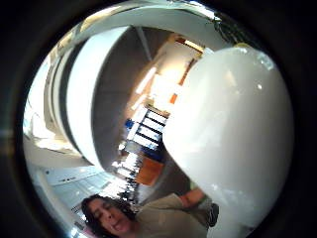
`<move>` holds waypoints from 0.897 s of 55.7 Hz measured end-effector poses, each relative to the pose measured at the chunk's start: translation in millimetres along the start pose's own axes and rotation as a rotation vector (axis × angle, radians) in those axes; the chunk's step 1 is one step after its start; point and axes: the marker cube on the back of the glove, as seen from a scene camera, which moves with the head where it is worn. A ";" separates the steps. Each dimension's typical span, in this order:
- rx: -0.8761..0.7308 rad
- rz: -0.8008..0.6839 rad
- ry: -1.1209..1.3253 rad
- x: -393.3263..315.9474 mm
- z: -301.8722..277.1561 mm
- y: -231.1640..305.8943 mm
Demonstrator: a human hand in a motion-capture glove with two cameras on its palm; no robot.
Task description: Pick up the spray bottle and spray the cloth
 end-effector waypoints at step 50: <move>0.192 0.036 -0.131 94.0 150.6 -16.9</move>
